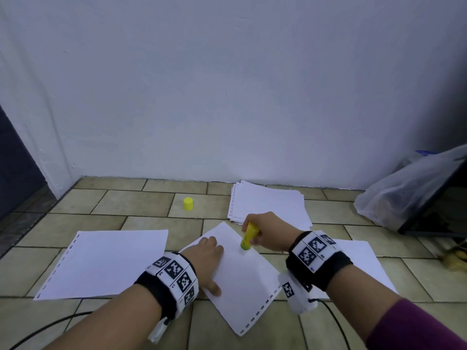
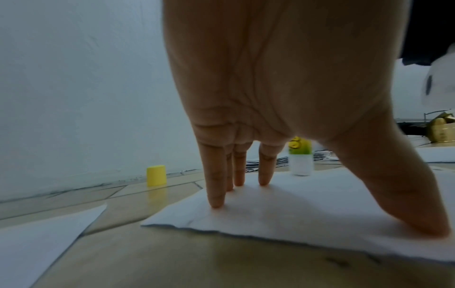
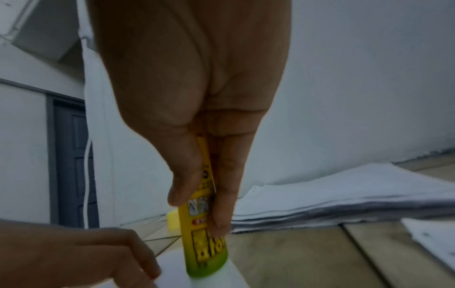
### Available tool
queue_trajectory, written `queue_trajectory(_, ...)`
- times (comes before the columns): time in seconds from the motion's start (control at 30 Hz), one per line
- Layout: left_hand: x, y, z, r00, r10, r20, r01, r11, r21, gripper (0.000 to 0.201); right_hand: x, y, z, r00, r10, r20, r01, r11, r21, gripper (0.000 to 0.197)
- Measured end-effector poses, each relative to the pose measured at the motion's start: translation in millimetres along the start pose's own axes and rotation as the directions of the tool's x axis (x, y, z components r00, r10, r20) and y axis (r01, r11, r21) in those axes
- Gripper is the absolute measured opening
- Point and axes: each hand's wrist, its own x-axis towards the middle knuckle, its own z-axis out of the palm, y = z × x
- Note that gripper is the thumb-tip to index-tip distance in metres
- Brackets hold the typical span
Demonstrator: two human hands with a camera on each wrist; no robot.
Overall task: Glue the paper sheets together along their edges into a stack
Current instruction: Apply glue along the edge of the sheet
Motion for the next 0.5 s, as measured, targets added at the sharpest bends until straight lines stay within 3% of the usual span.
queue_trajectory(0.2, 9, 3, -7, 0.993, 0.055, 0.107, -0.060, 0.997, 0.039, 0.104, -35, 16, -8, 0.994, 0.038, 0.106, -0.027, 0.994, -0.103, 0.030)
queue_trajectory(0.33, 10, 4, -11, 0.987, 0.060, 0.151, -0.075, 0.993, 0.094, 0.097, -42, 22, -11, 0.988, 0.066, 0.139, -0.044, 0.987, -0.155, 0.031)
queue_trajectory(0.5, 6, 2, -11, 0.991, 0.079, 0.104, -0.094, 0.986, 0.141, 0.077, -44, 23, -20, 0.989, 0.085, 0.120, -0.066, 0.986, -0.154, 0.029)
